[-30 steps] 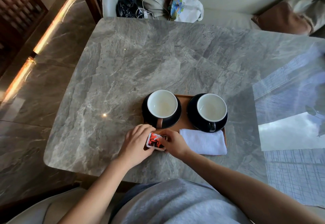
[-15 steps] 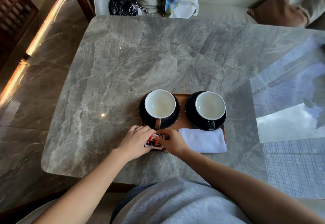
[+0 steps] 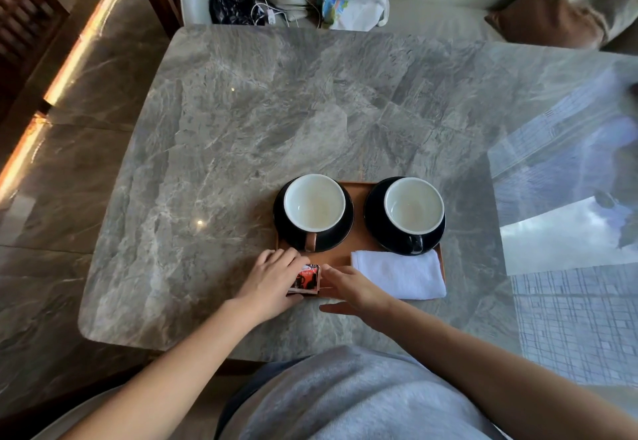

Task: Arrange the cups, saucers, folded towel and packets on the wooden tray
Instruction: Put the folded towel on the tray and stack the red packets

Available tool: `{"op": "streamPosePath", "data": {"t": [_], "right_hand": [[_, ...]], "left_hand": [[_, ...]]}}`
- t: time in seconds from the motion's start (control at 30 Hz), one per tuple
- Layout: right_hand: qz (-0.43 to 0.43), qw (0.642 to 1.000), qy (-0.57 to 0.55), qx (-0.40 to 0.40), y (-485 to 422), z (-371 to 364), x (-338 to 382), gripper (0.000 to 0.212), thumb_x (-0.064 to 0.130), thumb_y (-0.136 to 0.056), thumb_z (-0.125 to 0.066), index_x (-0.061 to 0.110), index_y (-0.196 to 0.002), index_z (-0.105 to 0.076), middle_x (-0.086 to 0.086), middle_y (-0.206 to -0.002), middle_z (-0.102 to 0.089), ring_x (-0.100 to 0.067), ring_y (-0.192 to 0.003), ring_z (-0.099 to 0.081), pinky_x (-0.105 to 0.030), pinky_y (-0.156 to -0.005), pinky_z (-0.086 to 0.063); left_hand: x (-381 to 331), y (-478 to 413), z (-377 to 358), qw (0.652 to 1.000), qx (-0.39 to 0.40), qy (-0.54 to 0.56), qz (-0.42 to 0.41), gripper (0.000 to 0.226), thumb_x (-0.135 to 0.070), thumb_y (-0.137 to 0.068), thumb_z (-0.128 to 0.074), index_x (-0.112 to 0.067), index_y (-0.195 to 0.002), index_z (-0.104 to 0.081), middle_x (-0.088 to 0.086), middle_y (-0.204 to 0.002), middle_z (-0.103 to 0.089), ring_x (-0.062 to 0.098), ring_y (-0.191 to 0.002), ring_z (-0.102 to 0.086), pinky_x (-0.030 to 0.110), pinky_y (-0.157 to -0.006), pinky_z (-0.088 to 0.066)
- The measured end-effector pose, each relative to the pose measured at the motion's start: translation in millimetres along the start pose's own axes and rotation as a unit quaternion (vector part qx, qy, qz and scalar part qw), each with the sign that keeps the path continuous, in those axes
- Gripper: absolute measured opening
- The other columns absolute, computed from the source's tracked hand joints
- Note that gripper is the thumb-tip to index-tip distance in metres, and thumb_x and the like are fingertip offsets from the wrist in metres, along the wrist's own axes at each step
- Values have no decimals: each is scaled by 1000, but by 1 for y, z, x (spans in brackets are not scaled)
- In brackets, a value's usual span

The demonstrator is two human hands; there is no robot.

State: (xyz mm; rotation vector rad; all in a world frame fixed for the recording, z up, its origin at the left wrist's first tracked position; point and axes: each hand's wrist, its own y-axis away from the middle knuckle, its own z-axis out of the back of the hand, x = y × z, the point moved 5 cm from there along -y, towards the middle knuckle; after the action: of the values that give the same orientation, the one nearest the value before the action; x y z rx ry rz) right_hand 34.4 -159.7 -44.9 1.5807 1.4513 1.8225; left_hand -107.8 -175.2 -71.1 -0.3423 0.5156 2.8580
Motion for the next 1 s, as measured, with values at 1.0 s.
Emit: {"op": "streamPosePath", "data": {"t": [1.0], "right_hand": [[-14,999,-36,30,-8,-10,-2,51,48,-96,-41,11,-131,-48,-9,-130,-59,-18,-120,-56,-35,-97,-48]], "left_hand": [[2,2,0,999,15,50,17,54,-44,-78,-63,-26,-125,-44,-4,-122,-47,17,-116,-44,38,-96,-37]]}}
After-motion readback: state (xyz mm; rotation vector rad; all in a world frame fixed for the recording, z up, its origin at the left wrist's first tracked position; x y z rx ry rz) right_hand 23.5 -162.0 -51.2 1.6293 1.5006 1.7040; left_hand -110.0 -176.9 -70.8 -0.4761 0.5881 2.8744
